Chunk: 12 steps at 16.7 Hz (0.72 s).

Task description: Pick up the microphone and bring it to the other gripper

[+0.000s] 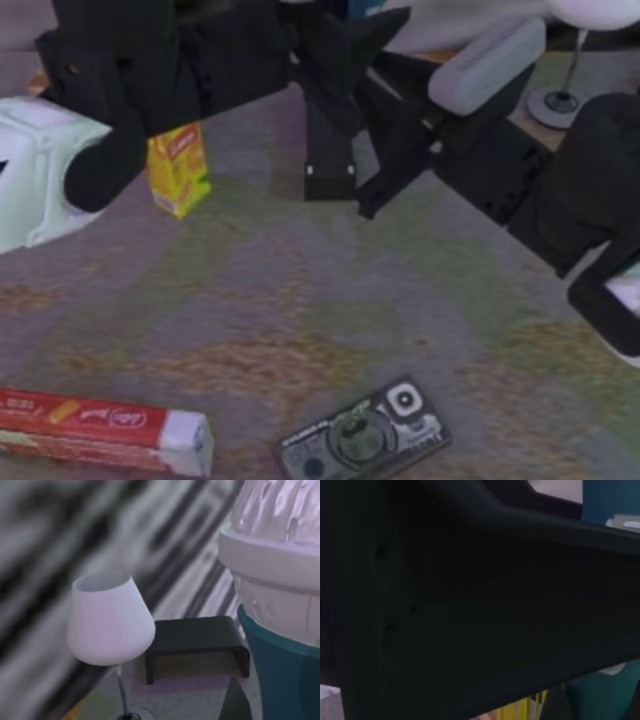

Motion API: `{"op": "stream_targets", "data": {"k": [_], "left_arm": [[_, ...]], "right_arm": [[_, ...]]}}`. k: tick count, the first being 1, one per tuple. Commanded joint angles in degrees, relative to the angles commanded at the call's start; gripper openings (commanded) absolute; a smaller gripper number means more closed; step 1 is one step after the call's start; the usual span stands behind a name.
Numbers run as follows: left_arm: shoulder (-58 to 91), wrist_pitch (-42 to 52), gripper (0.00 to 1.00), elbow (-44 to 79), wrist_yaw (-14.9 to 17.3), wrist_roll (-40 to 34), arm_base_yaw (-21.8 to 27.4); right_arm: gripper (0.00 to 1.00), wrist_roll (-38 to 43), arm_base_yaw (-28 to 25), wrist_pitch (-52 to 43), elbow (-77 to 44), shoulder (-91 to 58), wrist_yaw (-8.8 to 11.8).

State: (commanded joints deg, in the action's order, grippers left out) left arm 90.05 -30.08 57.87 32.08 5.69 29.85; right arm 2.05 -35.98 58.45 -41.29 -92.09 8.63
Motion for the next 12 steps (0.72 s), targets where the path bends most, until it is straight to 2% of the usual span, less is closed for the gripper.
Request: {"op": "stream_targets", "data": {"k": [5, 12], "left_arm": [[0.0, 0.0, 0.0, 0.0, 0.0, 0.0, 0.0], [0.0, 0.0, 0.0, 0.0, 0.0, 0.0, 0.0]], "right_arm": [[0.0, 0.0, 0.0, 0.0, 0.0, 0.0, 0.0], [0.53, 0.0, 0.0, 0.0, 0.0, 0.0, 0.0]]}}
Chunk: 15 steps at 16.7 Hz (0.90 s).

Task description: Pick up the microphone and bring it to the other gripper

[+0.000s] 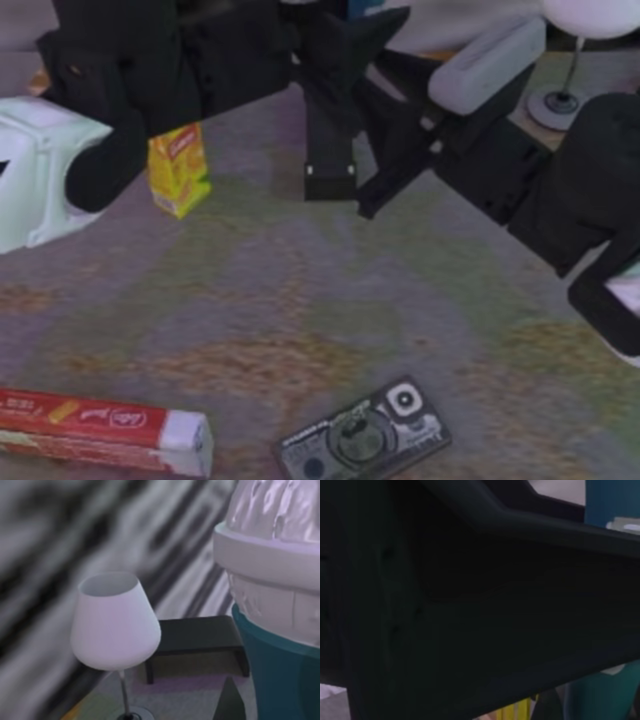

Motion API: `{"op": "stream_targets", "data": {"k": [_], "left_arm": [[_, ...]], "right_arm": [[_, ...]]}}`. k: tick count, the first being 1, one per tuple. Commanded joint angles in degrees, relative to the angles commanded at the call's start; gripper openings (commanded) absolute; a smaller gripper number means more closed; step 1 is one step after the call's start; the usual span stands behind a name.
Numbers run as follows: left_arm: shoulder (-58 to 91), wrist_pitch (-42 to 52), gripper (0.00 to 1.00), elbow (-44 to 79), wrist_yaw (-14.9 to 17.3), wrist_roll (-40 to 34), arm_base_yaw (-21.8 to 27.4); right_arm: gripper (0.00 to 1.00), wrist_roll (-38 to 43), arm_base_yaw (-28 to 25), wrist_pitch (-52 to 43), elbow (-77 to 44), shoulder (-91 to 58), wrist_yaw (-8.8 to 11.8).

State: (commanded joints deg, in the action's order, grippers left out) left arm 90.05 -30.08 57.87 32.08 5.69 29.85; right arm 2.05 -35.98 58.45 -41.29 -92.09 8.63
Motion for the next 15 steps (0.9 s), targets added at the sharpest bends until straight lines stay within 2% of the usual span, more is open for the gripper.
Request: {"op": "stream_targets", "data": {"k": [6, 15], "left_arm": [[0.0, 0.0, 0.0, 0.0, 0.0, 0.0, 0.0], [-0.3, 0.1, 0.0, 0.3, -0.3, 0.2, 0.0]], "right_arm": [[0.98, 0.0, 0.0, 0.0, 0.0, 0.0, 0.0], [1.0, -0.2, 0.2, 0.0, 0.2, -0.4, -0.3]]}}
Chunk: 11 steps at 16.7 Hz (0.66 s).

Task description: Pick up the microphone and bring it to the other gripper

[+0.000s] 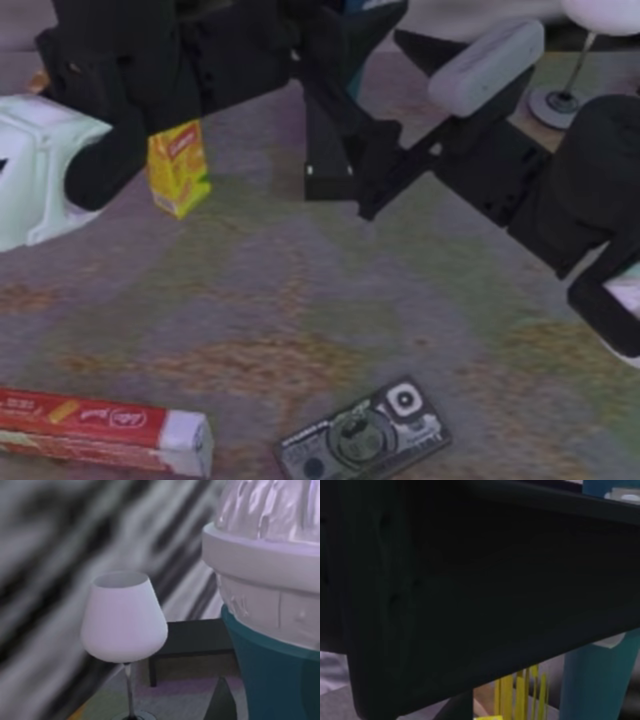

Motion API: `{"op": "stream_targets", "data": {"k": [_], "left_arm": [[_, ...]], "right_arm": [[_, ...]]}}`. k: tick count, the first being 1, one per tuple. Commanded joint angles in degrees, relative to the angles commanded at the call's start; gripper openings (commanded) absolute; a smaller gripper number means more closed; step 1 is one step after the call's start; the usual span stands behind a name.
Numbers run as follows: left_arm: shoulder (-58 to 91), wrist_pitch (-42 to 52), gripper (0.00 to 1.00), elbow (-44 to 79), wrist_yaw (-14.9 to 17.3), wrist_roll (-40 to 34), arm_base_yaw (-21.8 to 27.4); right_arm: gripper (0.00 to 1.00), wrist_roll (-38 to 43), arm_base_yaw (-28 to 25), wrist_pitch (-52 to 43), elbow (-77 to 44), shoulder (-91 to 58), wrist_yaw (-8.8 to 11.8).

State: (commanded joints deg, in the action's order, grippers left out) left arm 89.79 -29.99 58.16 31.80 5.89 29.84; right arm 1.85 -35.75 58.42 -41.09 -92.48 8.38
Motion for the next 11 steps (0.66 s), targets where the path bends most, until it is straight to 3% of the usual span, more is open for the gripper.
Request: {"op": "stream_targets", "data": {"k": [11], "left_arm": [[-4.6, 0.6, 0.0, -4.3, 8.1, 0.3, -9.3]], "right_arm": [[1.0, 0.3, 2.0, 0.9, 15.3, 14.4, 2.7]]}}
